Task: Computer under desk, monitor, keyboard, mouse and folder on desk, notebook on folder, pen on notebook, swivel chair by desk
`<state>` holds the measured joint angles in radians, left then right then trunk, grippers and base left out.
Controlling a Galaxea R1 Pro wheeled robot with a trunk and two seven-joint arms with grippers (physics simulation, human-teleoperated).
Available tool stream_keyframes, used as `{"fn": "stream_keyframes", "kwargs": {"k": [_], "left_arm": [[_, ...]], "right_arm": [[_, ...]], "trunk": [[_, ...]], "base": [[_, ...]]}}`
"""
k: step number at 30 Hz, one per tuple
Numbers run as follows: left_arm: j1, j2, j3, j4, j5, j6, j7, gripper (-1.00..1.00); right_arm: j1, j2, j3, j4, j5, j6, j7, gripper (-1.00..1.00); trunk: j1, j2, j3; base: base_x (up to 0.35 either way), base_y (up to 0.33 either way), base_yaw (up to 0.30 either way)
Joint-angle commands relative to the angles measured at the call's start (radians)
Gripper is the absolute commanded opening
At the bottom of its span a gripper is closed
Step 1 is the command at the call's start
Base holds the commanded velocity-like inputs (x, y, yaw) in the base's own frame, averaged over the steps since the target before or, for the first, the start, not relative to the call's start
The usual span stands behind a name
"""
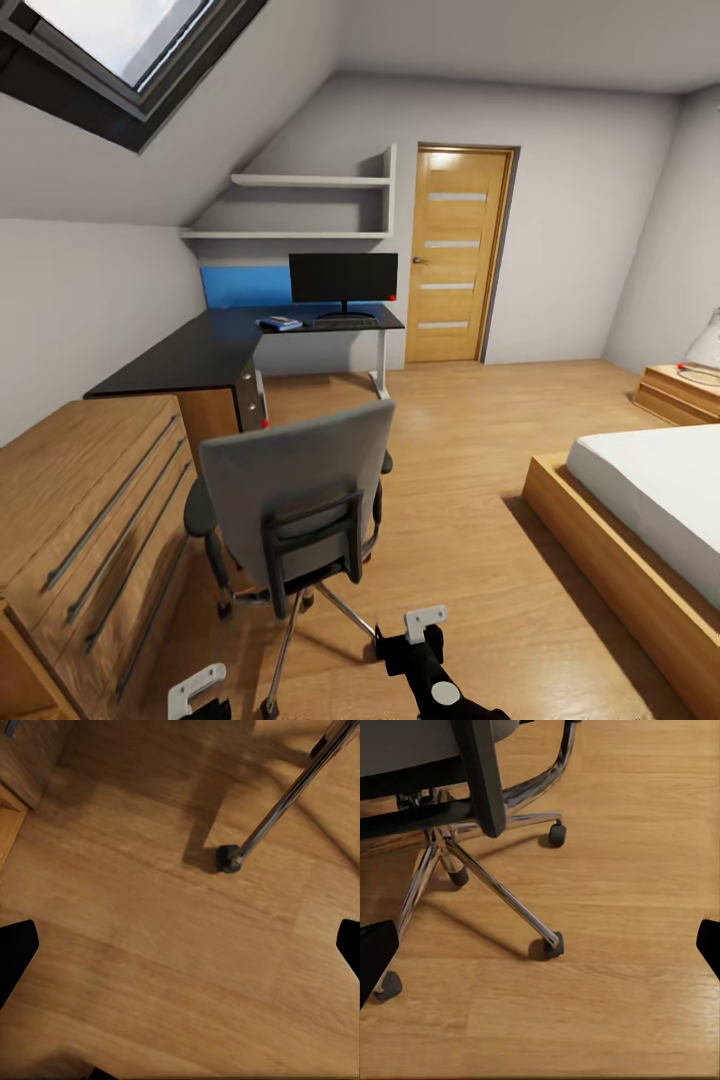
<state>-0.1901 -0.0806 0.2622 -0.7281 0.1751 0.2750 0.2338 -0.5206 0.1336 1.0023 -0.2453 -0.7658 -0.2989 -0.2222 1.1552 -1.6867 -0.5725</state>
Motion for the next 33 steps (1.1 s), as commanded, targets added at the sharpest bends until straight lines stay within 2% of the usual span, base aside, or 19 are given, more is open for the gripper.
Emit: {"fn": "stream_keyframes", "kwargs": {"k": [1, 20, 24, 29, 33], "left_arm": [[-0.001, -0.001, 0.002, -0.002, 0.011, 0.004, 0.004, 1.0], [-0.001, -0.001, 0.0, 0.002, 0.011, 0.005, 0.007, 1.0], [-0.002, 0.0, 0.0, 0.016, 0.012, 0.005, 0.011, 1.0], [-0.009, 0.0, 0.0, 0.018, 0.013, 0.007, 0.015, 1.0], [-0.049, -0.002, 0.0, 0.019, 0.013, 0.01, 0.016, 1.0]], "right_arm": [[-0.001, 0.0, 0.009, 0.0, -0.007, -0.003, -0.006, 1.0], [-0.001, 0.002, 0.011, -0.001, -0.004, -0.005, -0.005, 1.0], [-0.001, 0.002, 0.013, -0.003, 0.021, -0.006, -0.005, 1.0], [-0.002, 0.002, 0.009, -0.004, 0.075, -0.004, -0.006, 1.0], [-0.011, 0.003, 0.008, -0.01, 0.094, 0.0, -0.007, 1.0]], "trunk": [[0.004, -0.008, -0.004], [0.077, -0.141, -0.064], [0.092, -0.169, -0.076], [0.111, -0.204, -0.092], [0.126, -0.232, -0.105]], "base": [[-0.031, 0.0, 0.0], [-0.005, 0.0, 0.0], [0.0, 0.0, 0.0], [0.0, 0.0, 0.0], [0.0, 0.0, 0.0]]}}
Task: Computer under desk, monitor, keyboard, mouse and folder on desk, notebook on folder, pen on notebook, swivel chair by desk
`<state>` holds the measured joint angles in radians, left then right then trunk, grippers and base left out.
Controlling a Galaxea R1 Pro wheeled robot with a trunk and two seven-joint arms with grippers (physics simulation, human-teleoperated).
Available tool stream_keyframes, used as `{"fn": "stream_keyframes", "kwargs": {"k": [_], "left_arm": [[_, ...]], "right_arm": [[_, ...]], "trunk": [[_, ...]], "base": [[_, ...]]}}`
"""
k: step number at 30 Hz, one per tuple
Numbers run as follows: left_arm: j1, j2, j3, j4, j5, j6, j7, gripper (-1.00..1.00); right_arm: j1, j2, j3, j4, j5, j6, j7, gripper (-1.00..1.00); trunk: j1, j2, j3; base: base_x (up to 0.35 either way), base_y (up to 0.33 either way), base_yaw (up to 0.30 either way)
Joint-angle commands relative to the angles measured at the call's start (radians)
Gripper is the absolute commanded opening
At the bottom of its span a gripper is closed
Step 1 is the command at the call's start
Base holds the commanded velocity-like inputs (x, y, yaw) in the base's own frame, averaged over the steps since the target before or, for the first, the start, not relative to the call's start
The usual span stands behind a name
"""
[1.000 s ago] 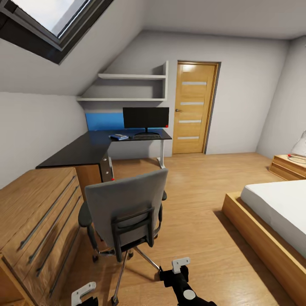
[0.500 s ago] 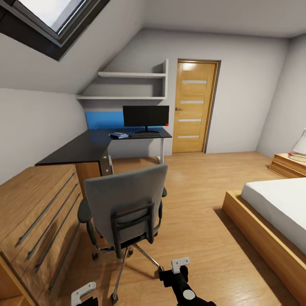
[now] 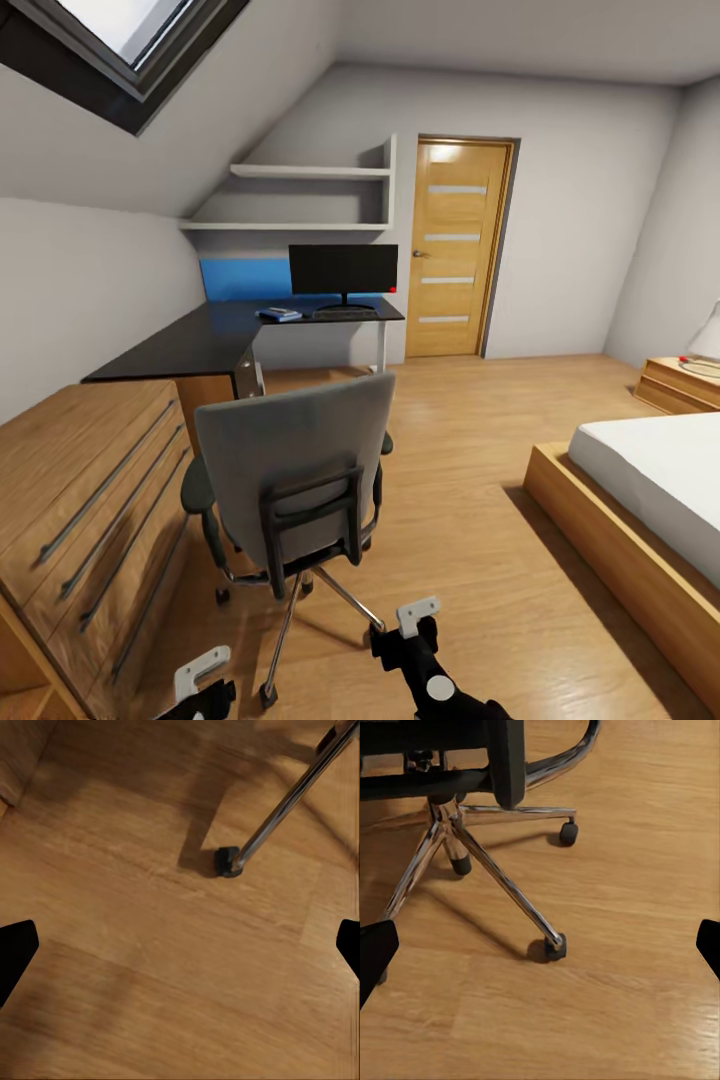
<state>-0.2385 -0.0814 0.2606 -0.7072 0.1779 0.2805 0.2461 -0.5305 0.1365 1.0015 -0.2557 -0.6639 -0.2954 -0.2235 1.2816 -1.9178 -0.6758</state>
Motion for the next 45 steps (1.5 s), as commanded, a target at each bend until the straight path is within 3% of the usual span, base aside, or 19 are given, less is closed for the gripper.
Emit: {"fn": "stream_keyframes", "kwargs": {"k": [1, 6, 9, 12, 28, 45], "left_arm": [[-0.013, -0.001, 0.002, -0.002, 0.011, 0.005, 0.004, 1.0], [-0.08, -0.002, 0.002, 0.001, 0.01, 0.012, 0.006, 1.0], [-0.165, -0.005, 0.003, 0.004, 0.009, 0.041, 0.007, 1.0], [-0.193, -0.009, 0.005, 0.004, 0.011, 0.054, 0.006, 1.0], [-0.199, -0.016, 0.008, 0.029, 0.011, 0.052, -0.001, 1.0], [-0.199, -0.015, 0.008, 0.034, 0.012, 0.054, -0.007, 1.0]], "right_arm": [[-0.007, 0.0, 0.008, -0.003, -0.006, -0.001, -0.005, 1.0], [-0.061, 0.001, 0.008, -0.021, 0.0, 0.037, -0.003, 1.0], [-0.095, 0.001, 0.007, -0.05, 0.001, 0.084, 0.011, 1.0], [-0.114, 0.001, 0.006, -0.075, 0.001, 0.102, 0.022, 1.0], [-0.12, -0.005, 0.011, -0.072, 0.003, 0.095, 0.073, 1.0], [-0.119, -0.008, 0.012, -0.075, 0.003, 0.093, 0.085, 1.0]], "trunk": [[0.004, -0.008, -0.004], [0.023, -0.043, -0.02], [0.034, -0.064, -0.029], [0.046, -0.085, -0.039], [0.107, -0.197, -0.089], [0.172, -0.316, -0.142]], "base": [[0.0, 0.0, 0.0], [0.0, 0.0, 0.0], [0.0, 0.0, 0.0], [0.0, 0.0, 0.0], [0.0, 0.0, 0.0], [0.0, 0.0, 0.0]]}}
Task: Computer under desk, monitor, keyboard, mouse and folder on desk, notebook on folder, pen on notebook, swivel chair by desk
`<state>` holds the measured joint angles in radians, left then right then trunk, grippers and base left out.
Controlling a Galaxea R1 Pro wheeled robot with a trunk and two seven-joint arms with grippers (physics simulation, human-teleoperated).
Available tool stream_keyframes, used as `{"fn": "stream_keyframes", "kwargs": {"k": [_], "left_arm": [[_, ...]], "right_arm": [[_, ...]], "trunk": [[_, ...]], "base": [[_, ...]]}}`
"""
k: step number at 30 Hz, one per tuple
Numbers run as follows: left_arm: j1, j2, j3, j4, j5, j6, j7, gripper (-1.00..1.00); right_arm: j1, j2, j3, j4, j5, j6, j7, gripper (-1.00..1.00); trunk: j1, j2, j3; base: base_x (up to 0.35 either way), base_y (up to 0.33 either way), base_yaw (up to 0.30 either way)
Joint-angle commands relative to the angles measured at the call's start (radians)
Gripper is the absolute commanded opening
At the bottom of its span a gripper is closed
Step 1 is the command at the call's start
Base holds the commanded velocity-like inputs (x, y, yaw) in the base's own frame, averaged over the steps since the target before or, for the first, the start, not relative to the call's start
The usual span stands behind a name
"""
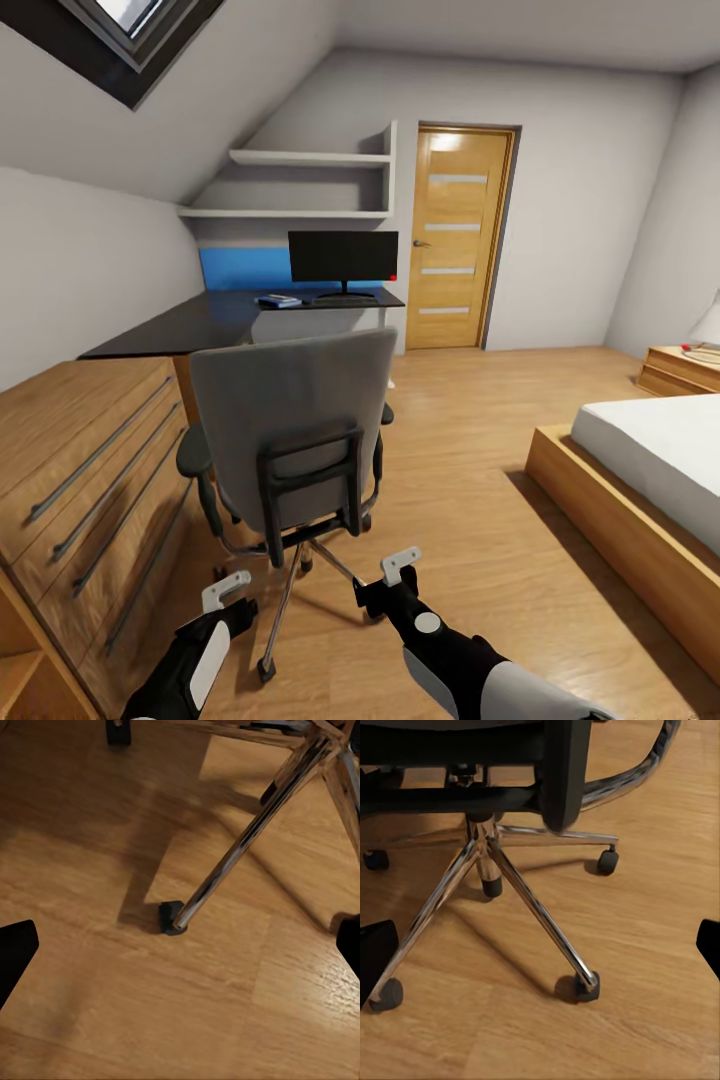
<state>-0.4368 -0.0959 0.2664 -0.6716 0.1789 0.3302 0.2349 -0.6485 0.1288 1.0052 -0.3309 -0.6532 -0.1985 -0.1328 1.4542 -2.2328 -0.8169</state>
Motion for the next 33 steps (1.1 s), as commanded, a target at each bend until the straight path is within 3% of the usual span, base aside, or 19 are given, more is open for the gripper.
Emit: {"fn": "stream_keyframes", "kwargs": {"k": [1, 15, 33], "left_arm": [[0.0, -0.001, 0.002, -0.002, 0.01, 0.004, 0.004, 1.0], [0.0, 0.003, 0.003, -0.002, 0.011, 0.002, 0.005, 1.0], [0.0, 0.008, 0.005, -0.003, 0.009, 0.001, 0.006, 1.0]], "right_arm": [[-0.001, 0.0, 0.009, 0.0, -0.008, -0.004, -0.006, 1.0], [-0.001, -0.003, 0.006, -0.006, -0.008, -0.008, -0.007, 1.0], [0.0, -0.002, 0.008, -0.016, -0.008, -0.067, -0.012, 1.0]], "trunk": [[0.004, -0.008, -0.004], [0.057, -0.106, -0.048], [0.126, -0.232, -0.105]], "base": [[0.0, 0.0, 0.0], [0.0, 0.0, 0.0], [0.0, 0.0, 0.0]]}}
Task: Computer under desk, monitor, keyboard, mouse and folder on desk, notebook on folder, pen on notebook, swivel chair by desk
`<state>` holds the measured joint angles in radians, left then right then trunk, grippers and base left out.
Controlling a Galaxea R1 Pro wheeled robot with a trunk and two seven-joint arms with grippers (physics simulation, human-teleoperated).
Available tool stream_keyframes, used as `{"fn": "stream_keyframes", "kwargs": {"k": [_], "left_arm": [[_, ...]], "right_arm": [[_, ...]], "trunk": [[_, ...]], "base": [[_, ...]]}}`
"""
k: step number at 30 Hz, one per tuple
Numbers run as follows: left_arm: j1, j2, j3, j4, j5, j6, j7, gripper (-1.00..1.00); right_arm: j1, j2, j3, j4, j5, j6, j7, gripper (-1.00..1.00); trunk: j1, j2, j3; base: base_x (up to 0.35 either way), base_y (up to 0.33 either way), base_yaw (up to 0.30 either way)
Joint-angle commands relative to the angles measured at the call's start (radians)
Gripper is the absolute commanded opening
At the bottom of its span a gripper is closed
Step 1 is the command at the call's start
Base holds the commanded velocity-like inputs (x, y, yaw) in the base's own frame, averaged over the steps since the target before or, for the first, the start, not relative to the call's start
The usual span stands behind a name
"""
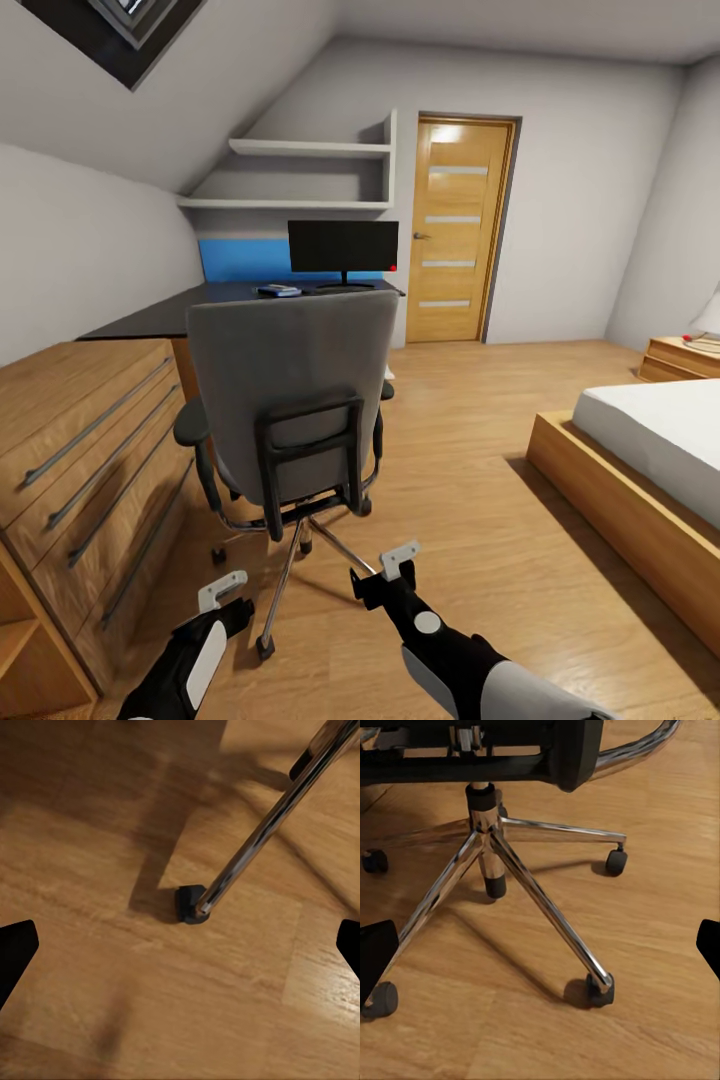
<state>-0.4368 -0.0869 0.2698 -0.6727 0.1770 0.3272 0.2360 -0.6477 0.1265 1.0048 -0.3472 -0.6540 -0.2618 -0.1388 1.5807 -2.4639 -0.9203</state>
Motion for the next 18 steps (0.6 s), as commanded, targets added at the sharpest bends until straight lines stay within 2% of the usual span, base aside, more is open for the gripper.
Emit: {"fn": "stream_keyframes", "kwargs": {"k": [1, 12, 16, 18], "left_arm": [[0.0, 0.0, 0.002, -0.002, 0.01, 0.004, 0.005, 1.0], [0.0, 0.001, -0.001, -0.012, 0.01, 0.003, 0.003, 1.0], [0.0, -0.002, -0.006, -0.091, 0.009, 0.004, 0.006, 1.0], [0.0, -0.001, -0.006, -0.204, 0.008, 0.006, 0.008, 1.0]], "right_arm": [[-0.001, 0.0, 0.008, -0.004, -0.007, -0.005, -0.006, 1.0], [-0.002, 0.006, 0.009, -0.027, -0.001, -0.003, -0.006, 1.0], [-0.057, 0.008, 0.007, -0.028, 0.002, 0.052, -0.005, 1.0], [-0.093, 0.008, 0.006, -0.031, 0.001, 0.083, -0.002, 1.0]], "trunk": [[0.004, -0.008, -0.004], [0.004, -0.008, -0.004], [0.004, -0.008, -0.004], [0.004, -0.008, -0.004]], "base": [[0.0, 0.0, 0.0], [0.0, 0.0, 0.0], [0.0, 0.0, 0.0], [0.0, 0.0, 0.0]]}}
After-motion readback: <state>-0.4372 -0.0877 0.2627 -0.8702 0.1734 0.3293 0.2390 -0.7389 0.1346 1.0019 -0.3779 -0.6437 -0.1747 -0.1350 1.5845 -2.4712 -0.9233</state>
